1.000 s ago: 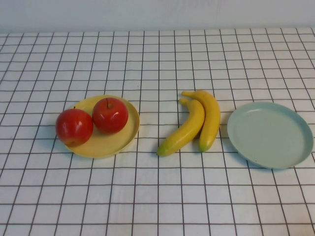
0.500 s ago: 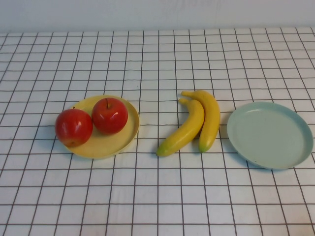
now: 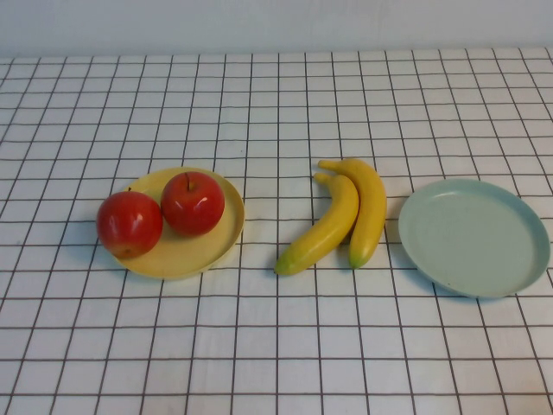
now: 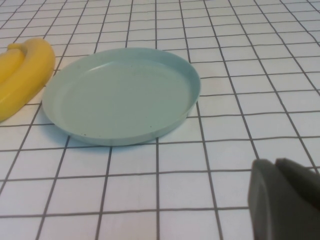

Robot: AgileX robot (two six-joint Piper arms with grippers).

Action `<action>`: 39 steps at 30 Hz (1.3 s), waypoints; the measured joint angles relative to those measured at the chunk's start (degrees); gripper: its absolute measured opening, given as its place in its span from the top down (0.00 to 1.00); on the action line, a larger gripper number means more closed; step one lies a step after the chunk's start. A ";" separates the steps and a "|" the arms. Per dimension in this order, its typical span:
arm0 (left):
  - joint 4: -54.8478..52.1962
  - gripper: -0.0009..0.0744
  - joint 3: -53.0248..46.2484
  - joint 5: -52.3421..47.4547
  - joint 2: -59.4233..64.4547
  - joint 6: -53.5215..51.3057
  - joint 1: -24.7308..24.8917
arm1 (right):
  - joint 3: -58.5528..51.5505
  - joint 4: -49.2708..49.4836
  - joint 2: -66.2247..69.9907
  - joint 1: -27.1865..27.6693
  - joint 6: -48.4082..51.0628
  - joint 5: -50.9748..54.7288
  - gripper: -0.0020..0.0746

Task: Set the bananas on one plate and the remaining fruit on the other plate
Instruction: Put another type of fruit in the right plate

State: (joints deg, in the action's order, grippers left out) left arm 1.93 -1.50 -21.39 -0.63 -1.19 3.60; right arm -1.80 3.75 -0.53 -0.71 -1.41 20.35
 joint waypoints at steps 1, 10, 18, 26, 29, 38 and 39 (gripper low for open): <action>0.00 0.99 0.00 0.00 0.00 0.00 0.00 | 0.00 0.00 0.00 0.00 0.00 0.00 0.99; 0.00 0.99 0.00 -0.10 0.00 0.00 0.00 | 0.00 0.00 0.00 0.00 0.00 0.00 0.99; 0.00 0.99 0.00 -0.10 0.00 0.00 0.00 | 0.00 -1.26 -0.13 0.00 0.00 -0.98 0.99; 0.00 0.99 0.00 -0.10 0.00 0.00 0.00 | 0.00 -10.36 -0.13 0.00 -0.39 -36.06 0.99; 0.00 0.99 0.00 -0.10 0.00 0.00 0.00 | 1.21 -16.38 -0.25 0.00 -3.03 -41.18 0.99; 0.00 0.99 0.00 -0.10 0.00 0.00 0.00 | 3.09 -28.38 -0.25 0.00 -15.51 -41.66 0.99; 0.00 0.99 0.00 -0.10 0.00 0.00 0.00 | 3.34 -30.21 -0.25 0.00 -21.01 -41.53 0.99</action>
State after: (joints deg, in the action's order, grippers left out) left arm 1.93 -1.50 -21.49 -0.63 -1.19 3.60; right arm 1.55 -26.46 -0.78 -0.71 -22.43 -21.18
